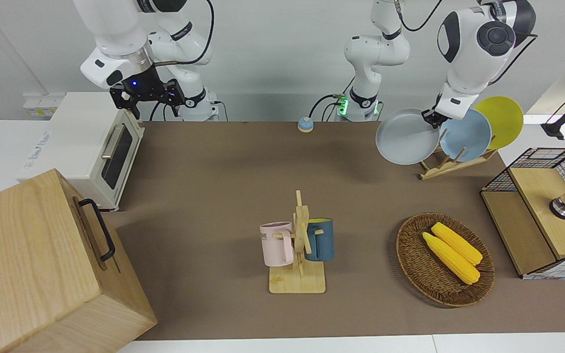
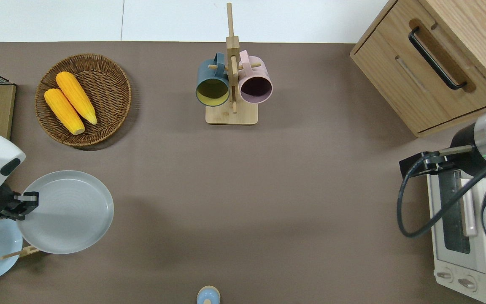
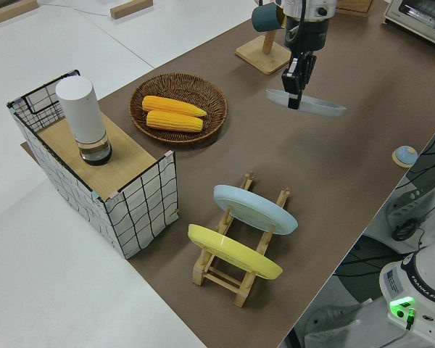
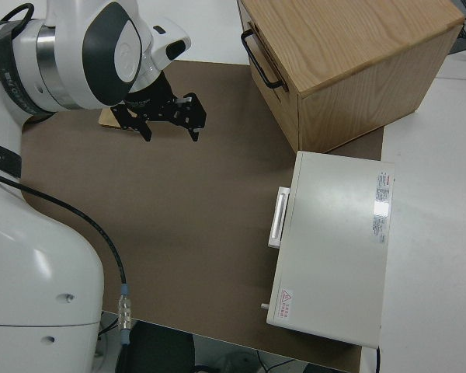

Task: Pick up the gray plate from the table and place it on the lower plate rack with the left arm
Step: 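Lift the gray plate with the left gripper toward the wooden rack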

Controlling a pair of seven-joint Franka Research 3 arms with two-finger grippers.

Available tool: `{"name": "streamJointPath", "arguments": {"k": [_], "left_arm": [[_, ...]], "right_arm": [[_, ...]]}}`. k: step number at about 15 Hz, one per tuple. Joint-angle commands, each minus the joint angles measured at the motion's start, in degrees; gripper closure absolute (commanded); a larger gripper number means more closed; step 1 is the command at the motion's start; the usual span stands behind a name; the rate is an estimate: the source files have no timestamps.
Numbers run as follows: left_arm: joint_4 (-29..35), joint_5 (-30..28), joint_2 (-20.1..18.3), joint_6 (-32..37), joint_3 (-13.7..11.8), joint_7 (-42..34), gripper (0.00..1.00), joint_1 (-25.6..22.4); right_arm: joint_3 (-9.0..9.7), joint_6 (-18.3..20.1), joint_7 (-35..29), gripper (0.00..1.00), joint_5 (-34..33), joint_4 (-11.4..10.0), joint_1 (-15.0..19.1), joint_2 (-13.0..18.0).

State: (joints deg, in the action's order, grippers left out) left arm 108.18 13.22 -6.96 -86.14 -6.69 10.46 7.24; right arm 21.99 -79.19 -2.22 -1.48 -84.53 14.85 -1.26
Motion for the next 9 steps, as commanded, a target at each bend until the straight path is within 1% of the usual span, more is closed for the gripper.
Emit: {"name": "streamJointPath", "arguments": {"k": [1,5,9], "left_arm": [[-0.69,7.16,-0.24,3.08,0.53,0.87,1.0,0.67],[-0.6,16.21,-0.24,6.42,2.55,1.48,1.0,0.67],[-0.6,22.27,-0.16,8.44,2.64,2.46,1.0,0.76]], "right_arm": [[1.21,0.62,-0.68,0.017,-0.28,0.41,1.32,0.12],[1.21,0.62,-0.68,0.017,-0.28,0.41,1.32,0.12],[1.13,0.62,-0.68,0.017,-0.28,0.41,1.32,0.12]]}}
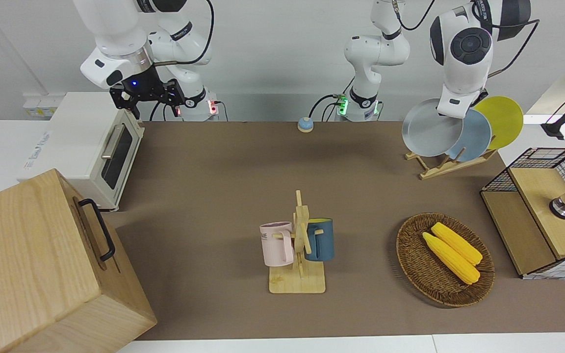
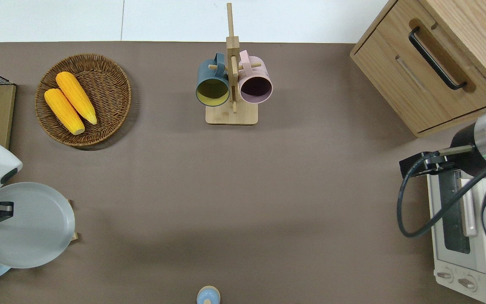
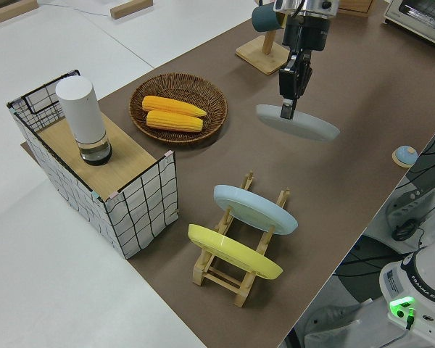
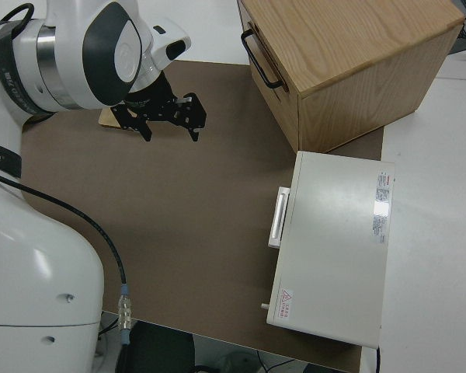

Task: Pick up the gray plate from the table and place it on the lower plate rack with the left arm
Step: 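Lower the gray plate upright into the rack's lower slot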

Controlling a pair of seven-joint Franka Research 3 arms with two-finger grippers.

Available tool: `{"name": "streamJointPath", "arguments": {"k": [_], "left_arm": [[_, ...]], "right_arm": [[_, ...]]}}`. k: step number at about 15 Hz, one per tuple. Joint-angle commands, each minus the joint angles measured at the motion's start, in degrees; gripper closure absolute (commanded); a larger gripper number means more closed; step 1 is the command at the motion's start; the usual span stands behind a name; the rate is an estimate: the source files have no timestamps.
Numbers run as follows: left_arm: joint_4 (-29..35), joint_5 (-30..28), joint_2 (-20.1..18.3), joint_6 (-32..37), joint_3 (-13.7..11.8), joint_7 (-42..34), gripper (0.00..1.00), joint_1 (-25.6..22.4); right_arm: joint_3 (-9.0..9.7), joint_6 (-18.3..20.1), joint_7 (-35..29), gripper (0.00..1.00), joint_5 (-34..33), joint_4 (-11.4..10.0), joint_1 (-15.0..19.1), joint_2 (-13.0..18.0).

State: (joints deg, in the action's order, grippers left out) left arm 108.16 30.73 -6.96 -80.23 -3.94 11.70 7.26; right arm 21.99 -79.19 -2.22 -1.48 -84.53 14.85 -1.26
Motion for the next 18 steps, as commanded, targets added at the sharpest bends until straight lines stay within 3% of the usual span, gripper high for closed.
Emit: {"name": "streamJointPath", "arguments": {"k": [1,12,18], "left_arm": [[-0.59,5.47,-0.16,2.8,-0.1,1.22,1.0,0.74],[4.86,14.61,1.25,2.54,-0.02,6.22,1.0,1.0],[8.81,16.11,2.83,0.08,-0.02,13.95,1.0,2.75]], "right_arm": [[1.21,0.62,-0.68,0.017,-0.28,0.41,1.32,0.12],[1.12,0.62,-0.68,0.017,-0.28,0.41,1.32,0.12],[1.21,0.62,-0.68,0.017,-0.28,0.41,1.32,0.12]]}}
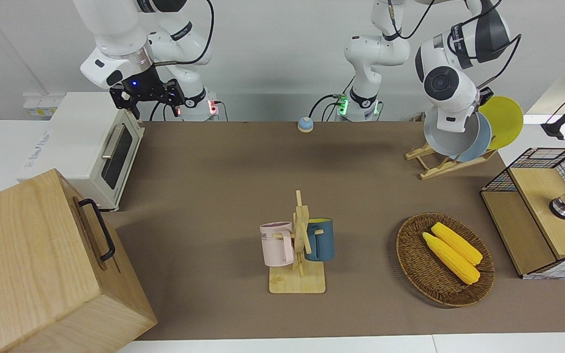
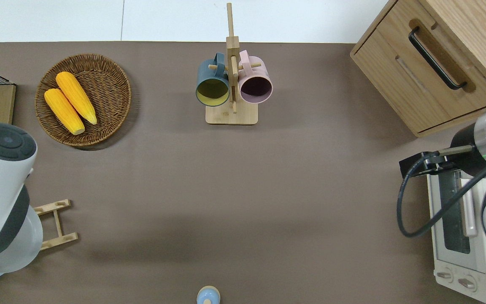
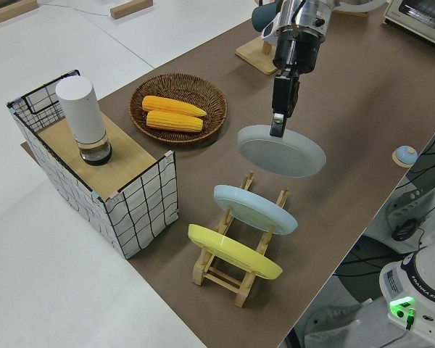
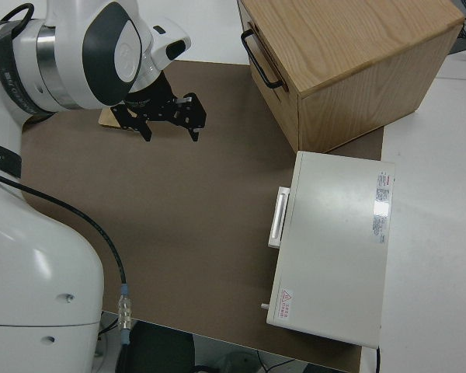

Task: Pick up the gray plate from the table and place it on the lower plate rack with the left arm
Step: 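Lower the gray plate upright into the rack's lower slot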

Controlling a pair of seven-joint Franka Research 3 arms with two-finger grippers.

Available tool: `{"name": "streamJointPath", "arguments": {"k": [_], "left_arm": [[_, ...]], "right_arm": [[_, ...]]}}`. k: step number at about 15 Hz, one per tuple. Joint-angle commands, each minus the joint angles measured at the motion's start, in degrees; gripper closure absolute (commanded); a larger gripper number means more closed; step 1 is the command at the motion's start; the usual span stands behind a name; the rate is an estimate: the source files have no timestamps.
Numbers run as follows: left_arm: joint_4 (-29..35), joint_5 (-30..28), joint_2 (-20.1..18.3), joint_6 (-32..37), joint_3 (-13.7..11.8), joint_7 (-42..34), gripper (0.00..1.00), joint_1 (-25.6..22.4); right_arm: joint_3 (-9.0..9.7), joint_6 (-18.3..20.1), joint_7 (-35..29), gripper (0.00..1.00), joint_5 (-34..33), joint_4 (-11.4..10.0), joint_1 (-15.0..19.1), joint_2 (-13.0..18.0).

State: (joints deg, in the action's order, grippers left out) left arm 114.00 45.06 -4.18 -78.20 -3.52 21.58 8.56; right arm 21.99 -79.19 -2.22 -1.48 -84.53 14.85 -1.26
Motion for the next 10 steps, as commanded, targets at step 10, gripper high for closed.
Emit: {"name": "streamJointPath", "arguments": {"k": [10], "left_arm": [[9.31,1.96,2.07,-5.99,-0.26,17.17,1.0,3.13]], "right_arm": [[1.21,0.62,-0.68,0.017,-0.28,0.33,1.32,0.12]]}}
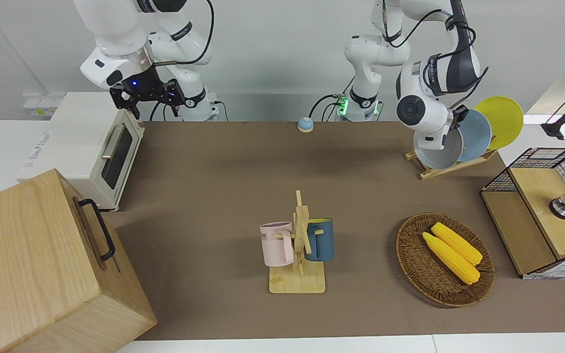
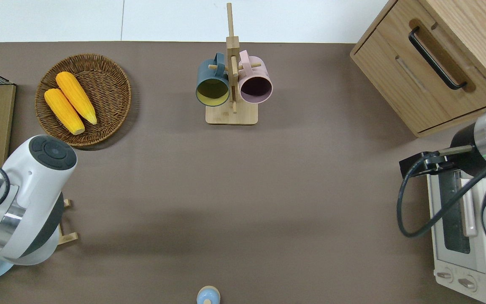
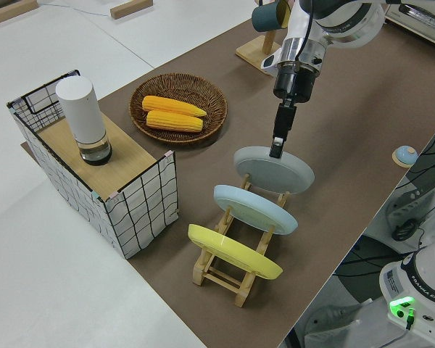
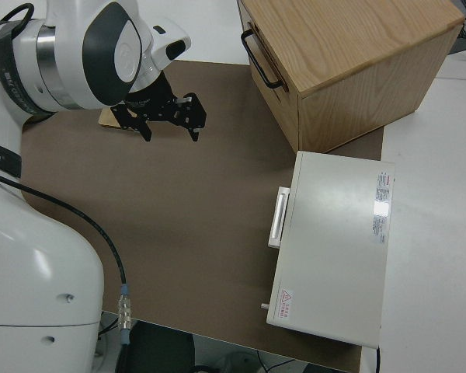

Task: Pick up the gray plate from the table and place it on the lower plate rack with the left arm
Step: 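Lower the gray plate upright into the rack's lower slot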

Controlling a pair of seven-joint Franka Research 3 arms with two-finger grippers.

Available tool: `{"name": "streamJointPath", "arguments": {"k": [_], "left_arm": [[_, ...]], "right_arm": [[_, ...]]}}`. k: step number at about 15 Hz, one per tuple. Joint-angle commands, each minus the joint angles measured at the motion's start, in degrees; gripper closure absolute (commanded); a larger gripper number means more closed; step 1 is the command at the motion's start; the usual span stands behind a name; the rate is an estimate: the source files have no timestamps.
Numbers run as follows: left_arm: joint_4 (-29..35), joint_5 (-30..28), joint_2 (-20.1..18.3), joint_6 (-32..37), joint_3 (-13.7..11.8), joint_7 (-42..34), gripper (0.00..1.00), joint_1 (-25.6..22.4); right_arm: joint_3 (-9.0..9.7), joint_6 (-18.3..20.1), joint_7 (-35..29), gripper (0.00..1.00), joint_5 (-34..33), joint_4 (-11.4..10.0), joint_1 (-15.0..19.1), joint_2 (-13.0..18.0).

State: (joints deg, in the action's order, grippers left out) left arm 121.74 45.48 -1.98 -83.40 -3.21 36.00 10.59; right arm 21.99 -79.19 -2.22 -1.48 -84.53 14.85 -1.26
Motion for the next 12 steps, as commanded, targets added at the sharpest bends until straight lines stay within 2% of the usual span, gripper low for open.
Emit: {"name": "streamJointPath", "arguments": {"k": [1,6,7,8,9,12], "left_arm": [[1.66,1.45,-0.04,-1.15,-0.57,3.1,1.0,1.1],[3.5,1.45,0.31,-3.17,-0.57,5.92,1.0,1.1],[3.5,1.45,0.22,-3.17,-0.57,5.66,0.8,1.1],[3.5,1.45,0.22,-3.17,-0.57,5.31,0.43,1.1],[3.42,1.36,0.22,-3.17,-0.39,4.96,0.0,1.1],[3.33,1.27,0.04,-2.73,-0.57,4.78,0.0,1.45]], "right_arm": [[1.13,0.62,-0.68,0.017,-0.28,0.41,1.32,0.12],[1.13,0.62,-0.68,0.017,-0.28,0.41,1.32,0.12],[1.21,0.7,-0.68,0.017,-0.28,0.41,1.32,0.2],[1.13,0.62,-0.68,0.017,-0.28,0.41,1.32,0.12],[1.21,0.62,-0.68,0.017,-0.28,0.41,1.32,0.12],[1.21,0.62,-0.68,0.017,-0.28,0.41,1.32,0.12]]}}
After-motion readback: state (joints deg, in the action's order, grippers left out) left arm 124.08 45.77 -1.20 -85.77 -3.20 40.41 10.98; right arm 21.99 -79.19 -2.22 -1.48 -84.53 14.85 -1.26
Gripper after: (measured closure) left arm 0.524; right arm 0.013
